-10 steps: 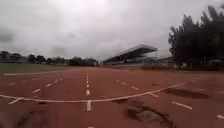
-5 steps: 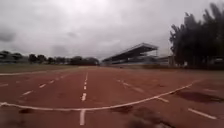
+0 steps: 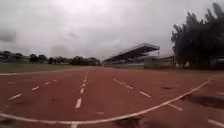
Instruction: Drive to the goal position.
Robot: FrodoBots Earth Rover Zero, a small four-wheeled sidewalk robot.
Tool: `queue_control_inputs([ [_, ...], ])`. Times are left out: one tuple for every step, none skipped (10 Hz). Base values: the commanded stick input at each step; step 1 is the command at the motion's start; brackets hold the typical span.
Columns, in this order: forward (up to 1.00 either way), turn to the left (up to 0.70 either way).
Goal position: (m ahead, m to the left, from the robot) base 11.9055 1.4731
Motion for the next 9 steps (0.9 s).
queue_control_inputs([
  [0.7,0.0],
  [0.7,0.0],
  [0.7,0.0],
  [0.7,0.0],
  [0.7,0.0],
  [0.7,0.0],
  [0.7,0.0],
  [0.7,0.0],
  [0.7,0.0],
])
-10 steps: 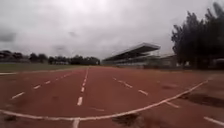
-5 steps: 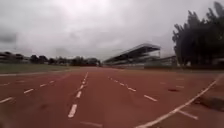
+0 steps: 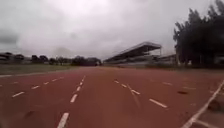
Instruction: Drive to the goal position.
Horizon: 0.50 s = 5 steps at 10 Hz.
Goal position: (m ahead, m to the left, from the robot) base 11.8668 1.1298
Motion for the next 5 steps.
queue_control_inputs([
  [0.7,0.0],
  [0.7,0.0],
  [0.7,0.0],
  [0.7,0.0],
  [0.7,0.0],
])
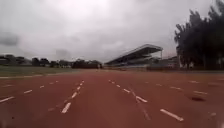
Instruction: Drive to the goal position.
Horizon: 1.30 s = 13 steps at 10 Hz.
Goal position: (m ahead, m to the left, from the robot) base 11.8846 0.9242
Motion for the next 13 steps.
queue_control_inputs([
  [0.7,0.0],
  [0.7,0.0],
  [0.7,0.0],
  [0.7,0.0],
  [0.7,0.0],
  [0.7,0.0],
  [0.7,0.0],
  [0.7,0.0],
  [0.7,0.0],
  [0.7,0.0],
  [0.7,0.0],
  [0.7,0.0],
  [0.7,0.0],
])
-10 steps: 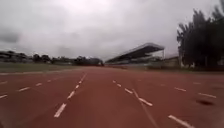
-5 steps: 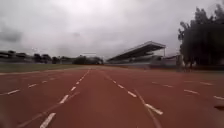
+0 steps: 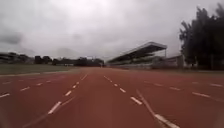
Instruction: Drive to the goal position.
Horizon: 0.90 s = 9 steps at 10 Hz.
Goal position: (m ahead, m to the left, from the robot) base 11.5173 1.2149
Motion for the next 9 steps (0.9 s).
queue_control_inputs([
  [0.7,0.0],
  [0.7,0.0],
  [0.7,0.0],
  [0.7,0.0],
  [0.7,0.0],
  [0.7,0.0],
  [0.7,0.0],
  [0.7,0.0],
  [0.7,0.0],
])
